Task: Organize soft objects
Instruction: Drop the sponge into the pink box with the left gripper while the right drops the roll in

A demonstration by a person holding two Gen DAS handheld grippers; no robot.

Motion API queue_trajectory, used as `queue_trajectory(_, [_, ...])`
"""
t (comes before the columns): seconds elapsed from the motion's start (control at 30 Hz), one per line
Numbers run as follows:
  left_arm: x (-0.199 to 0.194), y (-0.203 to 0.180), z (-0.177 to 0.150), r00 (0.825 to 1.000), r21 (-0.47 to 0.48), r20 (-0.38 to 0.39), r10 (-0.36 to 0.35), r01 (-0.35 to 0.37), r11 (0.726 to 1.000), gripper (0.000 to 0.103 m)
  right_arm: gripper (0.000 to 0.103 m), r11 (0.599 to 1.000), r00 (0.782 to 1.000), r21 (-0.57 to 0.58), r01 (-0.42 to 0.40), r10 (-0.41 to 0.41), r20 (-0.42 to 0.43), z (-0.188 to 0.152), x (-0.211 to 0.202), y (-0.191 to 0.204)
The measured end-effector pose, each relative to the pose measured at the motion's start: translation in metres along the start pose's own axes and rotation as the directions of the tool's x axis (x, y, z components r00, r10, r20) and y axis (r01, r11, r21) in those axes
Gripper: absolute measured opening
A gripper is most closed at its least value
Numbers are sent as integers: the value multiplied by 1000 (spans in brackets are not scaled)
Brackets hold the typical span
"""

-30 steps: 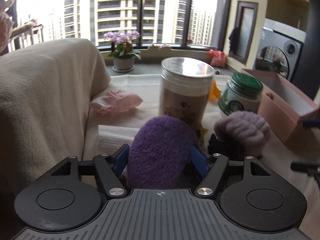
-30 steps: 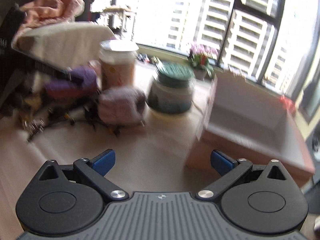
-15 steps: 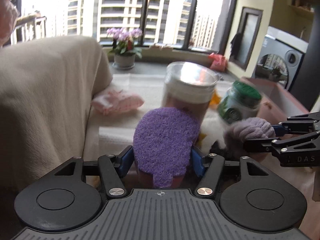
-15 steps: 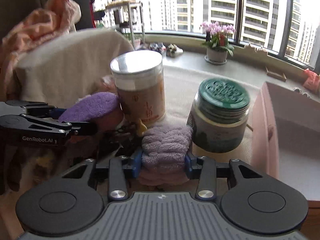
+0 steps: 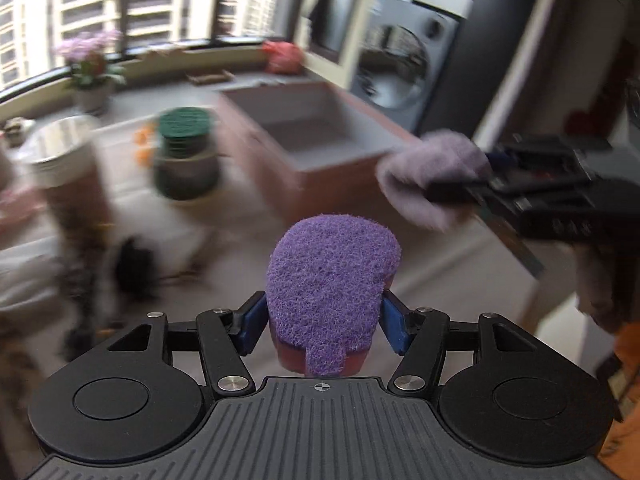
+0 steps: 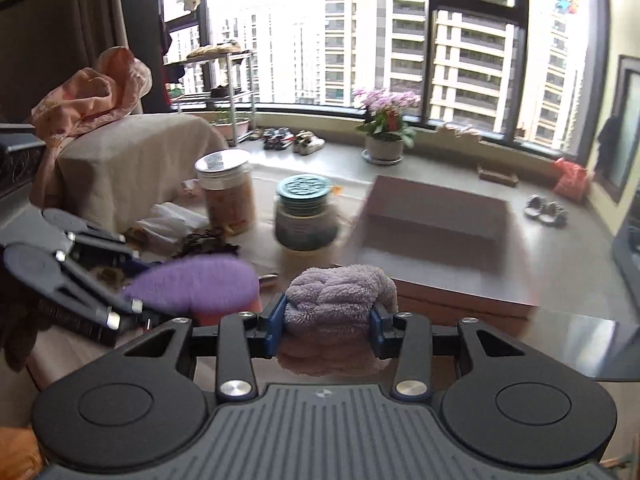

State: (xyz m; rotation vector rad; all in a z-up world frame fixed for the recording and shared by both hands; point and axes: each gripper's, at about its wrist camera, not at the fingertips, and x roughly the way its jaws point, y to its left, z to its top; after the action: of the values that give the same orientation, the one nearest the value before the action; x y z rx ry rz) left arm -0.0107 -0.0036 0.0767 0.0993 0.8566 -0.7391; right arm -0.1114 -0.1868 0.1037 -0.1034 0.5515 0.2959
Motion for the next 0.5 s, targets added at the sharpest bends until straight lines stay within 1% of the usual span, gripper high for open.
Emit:
queue_trajectory(0.07, [1, -24, 12, 1000, 53, 6, -25, 25, 998, 65, 41, 999, 998, -2, 40, -40, 39, -1, -22, -16])
queue_trajectory(0.13, [-2, -37, 35, 998, 96, 58, -9, 4, 995, 65, 41, 997, 993, 12, 73, -74, 95, 10, -41, -33])
queue_trajectory(0.17, [-3, -40, 48, 995, 109, 101, 6, -17, 994, 65, 41, 996, 988, 26, 85, -88, 127, 18, -49, -43])
queue_trajectory(0.23, [1, -37, 74, 981, 93, 191, 15, -33, 995, 66, 41, 995, 977, 52, 89, -98, 191, 41, -56, -63])
queue_trajectory(0.3, [12, -27, 96, 963, 47, 271, 0, -13, 999, 67, 41, 994, 965, 63, 86, -99, 244, 66, -52, -77])
queue_trajectory(0.33, [25, -20, 106, 956, 26, 294, 3, -12, 1000, 68, 41, 994, 961, 73, 86, -102, 257, 78, -45, -85])
queue_trajectory(0.37, [44, -15, 115, 957, 18, 289, 15, -21, 1000, 68, 45, 993, 961, 84, 80, -99, 260, 90, -35, -93])
queue_trajectory(0.4, [68, -9, 123, 970, 16, 237, 46, -51, 999, 67, 57, 993, 963, 98, 67, -90, 255, 100, -22, -100])
queue_trajectory(0.43, [94, -4, 128, 982, 15, 167, 91, -94, 995, 64, 65, 992, 969, 114, 52, -78, 236, 109, -6, -109])
queue_trajectory(0.47, [116, 1, 133, 986, 18, 103, 128, -130, 991, 64, 77, 989, 976, 139, 49, -77, 203, 116, 12, -117])
queue_trajectory(0.5, [133, 5, 134, 987, 28, 71, 141, -143, 989, 64, 77, 985, 982, 166, 53, -82, 169, 117, 31, -125])
